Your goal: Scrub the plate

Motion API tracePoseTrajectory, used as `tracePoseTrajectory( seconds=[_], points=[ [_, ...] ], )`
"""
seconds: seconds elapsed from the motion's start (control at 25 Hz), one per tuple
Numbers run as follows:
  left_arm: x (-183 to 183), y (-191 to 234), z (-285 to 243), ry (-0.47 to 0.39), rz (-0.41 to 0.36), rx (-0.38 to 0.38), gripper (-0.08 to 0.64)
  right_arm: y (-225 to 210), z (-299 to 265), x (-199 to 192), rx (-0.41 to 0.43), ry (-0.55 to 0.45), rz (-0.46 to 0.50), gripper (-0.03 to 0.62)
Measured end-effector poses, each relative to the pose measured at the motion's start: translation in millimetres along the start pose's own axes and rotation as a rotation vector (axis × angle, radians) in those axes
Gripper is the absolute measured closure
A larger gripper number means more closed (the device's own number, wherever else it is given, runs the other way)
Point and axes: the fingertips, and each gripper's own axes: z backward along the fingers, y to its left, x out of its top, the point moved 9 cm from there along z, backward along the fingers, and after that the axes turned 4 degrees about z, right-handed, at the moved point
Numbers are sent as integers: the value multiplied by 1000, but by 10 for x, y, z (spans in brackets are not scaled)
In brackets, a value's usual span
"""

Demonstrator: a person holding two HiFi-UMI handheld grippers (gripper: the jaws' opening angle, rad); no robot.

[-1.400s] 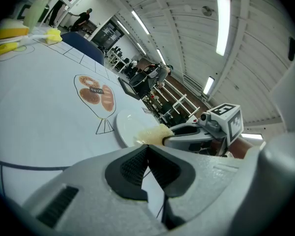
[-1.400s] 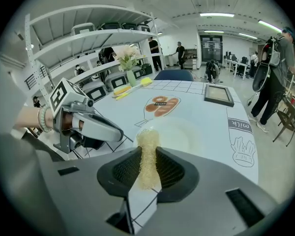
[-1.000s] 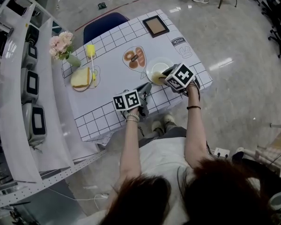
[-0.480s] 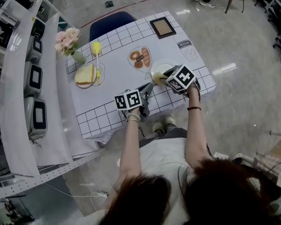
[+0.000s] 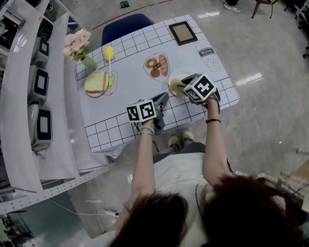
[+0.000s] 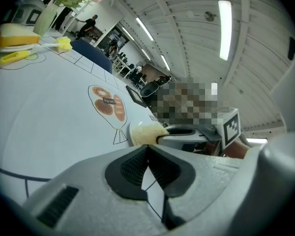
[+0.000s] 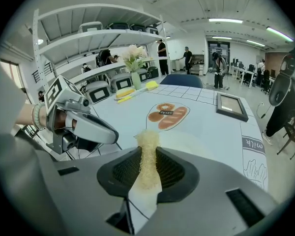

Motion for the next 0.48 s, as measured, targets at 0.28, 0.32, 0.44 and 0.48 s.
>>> tracePoseTrajectory(
  seconds=[0.28,0.32,0.44,0.48],
  points=[
    [26,21,-15,-7,7,6,549,-52,-31,31,-11,-19,-1,512],
    [27,20,-22,-5,6,4,549,-62,-35,36,-14,-25,-1,512],
    [21,-5,-51,9,-1,-12,549,-92,-36,37,-30,-34,-7,512],
    [22,-14,-60,12,-5,-15,549,-98,-32,41,-36,-36,-10,512]
  ],
)
